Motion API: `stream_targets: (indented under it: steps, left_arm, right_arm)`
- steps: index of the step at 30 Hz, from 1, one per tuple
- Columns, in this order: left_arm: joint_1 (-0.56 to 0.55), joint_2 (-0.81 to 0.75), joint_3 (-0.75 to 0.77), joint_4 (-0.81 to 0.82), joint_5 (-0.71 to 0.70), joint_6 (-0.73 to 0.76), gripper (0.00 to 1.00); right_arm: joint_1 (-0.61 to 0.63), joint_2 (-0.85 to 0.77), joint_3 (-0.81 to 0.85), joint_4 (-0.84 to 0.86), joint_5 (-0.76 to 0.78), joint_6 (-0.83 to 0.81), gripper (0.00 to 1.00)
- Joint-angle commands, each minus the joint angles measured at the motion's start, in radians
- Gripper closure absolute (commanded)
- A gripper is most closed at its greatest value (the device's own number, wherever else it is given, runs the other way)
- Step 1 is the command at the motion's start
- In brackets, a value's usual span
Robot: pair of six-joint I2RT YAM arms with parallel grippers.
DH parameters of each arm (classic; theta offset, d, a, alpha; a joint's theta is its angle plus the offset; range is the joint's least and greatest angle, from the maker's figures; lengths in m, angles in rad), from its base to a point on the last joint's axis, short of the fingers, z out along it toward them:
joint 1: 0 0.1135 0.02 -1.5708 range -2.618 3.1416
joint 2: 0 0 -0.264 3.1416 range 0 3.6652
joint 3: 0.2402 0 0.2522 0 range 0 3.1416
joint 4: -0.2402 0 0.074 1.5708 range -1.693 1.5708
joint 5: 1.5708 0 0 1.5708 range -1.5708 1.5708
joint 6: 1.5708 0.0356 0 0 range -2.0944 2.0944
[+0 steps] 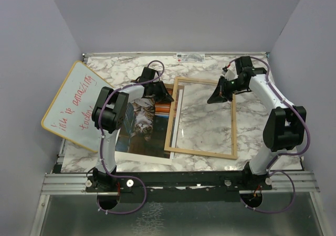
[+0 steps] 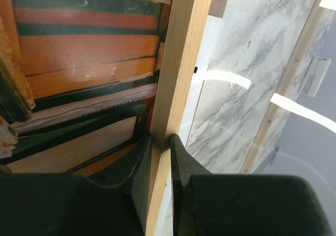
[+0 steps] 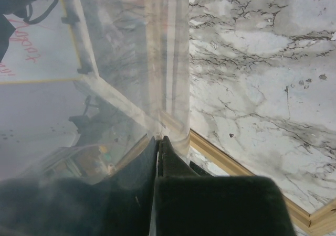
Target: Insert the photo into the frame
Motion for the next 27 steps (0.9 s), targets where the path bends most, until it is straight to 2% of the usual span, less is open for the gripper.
stream_targets:
  steps: [1, 6, 11, 16, 23, 27]
  left_arm:
    - [0.001, 0.121, -0.051, -0.148, -0.251, 0.071, 0.82]
    - [0.001, 0.117, -0.05, -0.153, -0.256, 0.071, 0.81]
    - [0.001, 0.115, -0.05, -0.157, -0.256, 0.069, 0.81]
    - [0.001, 0.109, -0.051, -0.159, -0.261, 0.069, 0.81]
    - [0.001, 0.1, -0.058, -0.16, -0.27, 0.072, 0.8]
    - [0.003, 0.099, -0.061, -0.161, -0.271, 0.074, 0.8]
  right_arm:
    - [-0.001, -0.002, -0.033, -0.024, -0.061, -0.009, 0.99]
    - [-0.001, -0.004, -0.056, -0.015, -0.058, 0.002, 0.99]
    - [-0.001, 0.018, -0.055, 0.004, -0.031, 0.014, 0.89]
    - [-0.001, 0.041, -0.036, 0.028, 0.017, 0.033, 0.66]
    - [-0.001, 0.021, -0.035, 0.034, 0.118, 0.051, 0.28]
    - [0.0, 0.009, -0.052, 0.035, 0.187, 0.055, 0.15]
